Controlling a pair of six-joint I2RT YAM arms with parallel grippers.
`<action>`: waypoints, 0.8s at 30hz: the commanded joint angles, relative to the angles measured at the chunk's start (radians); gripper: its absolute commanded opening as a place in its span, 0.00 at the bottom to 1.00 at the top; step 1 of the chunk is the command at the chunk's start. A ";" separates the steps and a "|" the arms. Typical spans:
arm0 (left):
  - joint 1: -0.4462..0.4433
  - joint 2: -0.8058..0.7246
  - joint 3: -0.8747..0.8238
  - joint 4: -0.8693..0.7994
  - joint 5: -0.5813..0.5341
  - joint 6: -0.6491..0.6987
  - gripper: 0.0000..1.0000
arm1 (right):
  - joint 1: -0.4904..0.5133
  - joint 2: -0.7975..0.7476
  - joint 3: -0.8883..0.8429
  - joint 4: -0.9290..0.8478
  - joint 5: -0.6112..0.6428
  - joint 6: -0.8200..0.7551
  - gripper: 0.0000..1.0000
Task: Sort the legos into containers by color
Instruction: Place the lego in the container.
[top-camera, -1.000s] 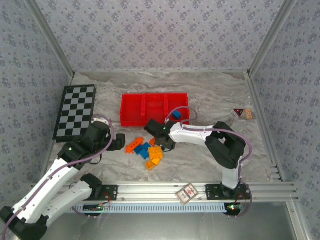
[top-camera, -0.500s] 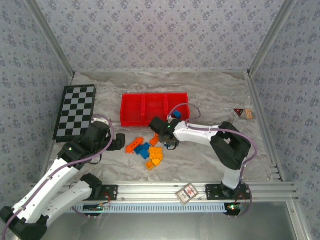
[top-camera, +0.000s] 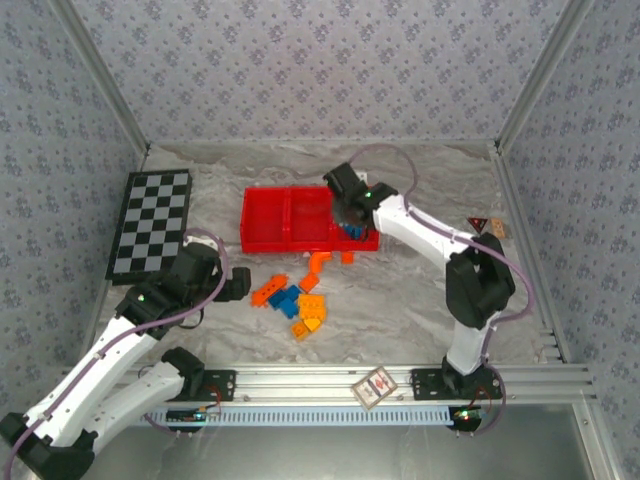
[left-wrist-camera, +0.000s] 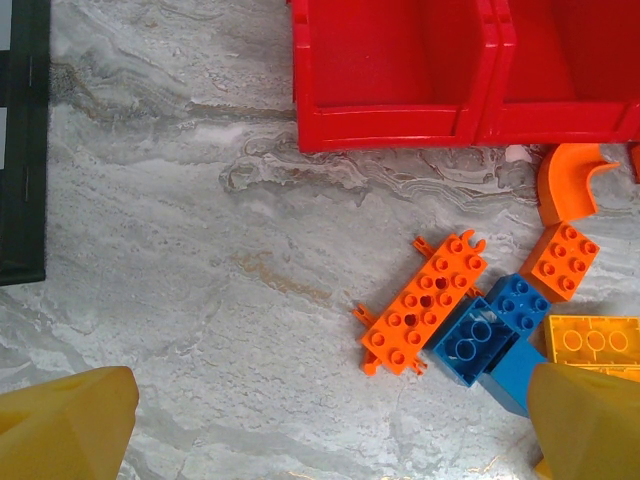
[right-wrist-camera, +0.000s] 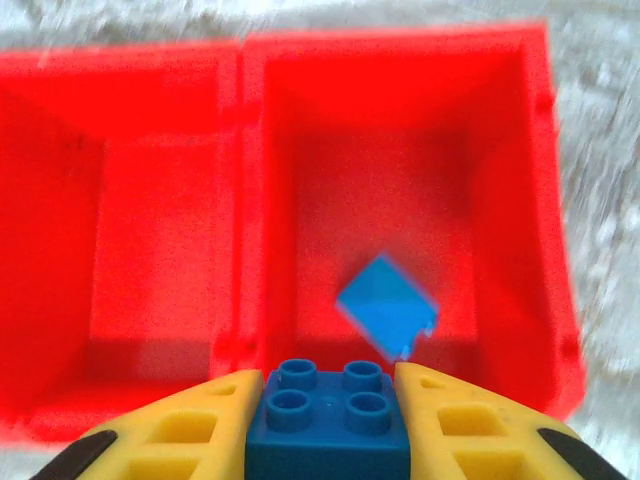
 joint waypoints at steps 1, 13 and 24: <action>-0.007 0.000 0.006 -0.013 -0.015 -0.007 1.00 | -0.062 0.109 0.102 -0.059 -0.056 -0.144 0.27; -0.007 0.006 0.006 -0.012 -0.023 -0.001 1.00 | -0.113 0.354 0.317 -0.086 -0.071 -0.167 0.30; -0.006 0.023 0.008 -0.009 -0.016 0.003 1.00 | -0.102 0.290 0.290 -0.079 -0.067 -0.152 0.58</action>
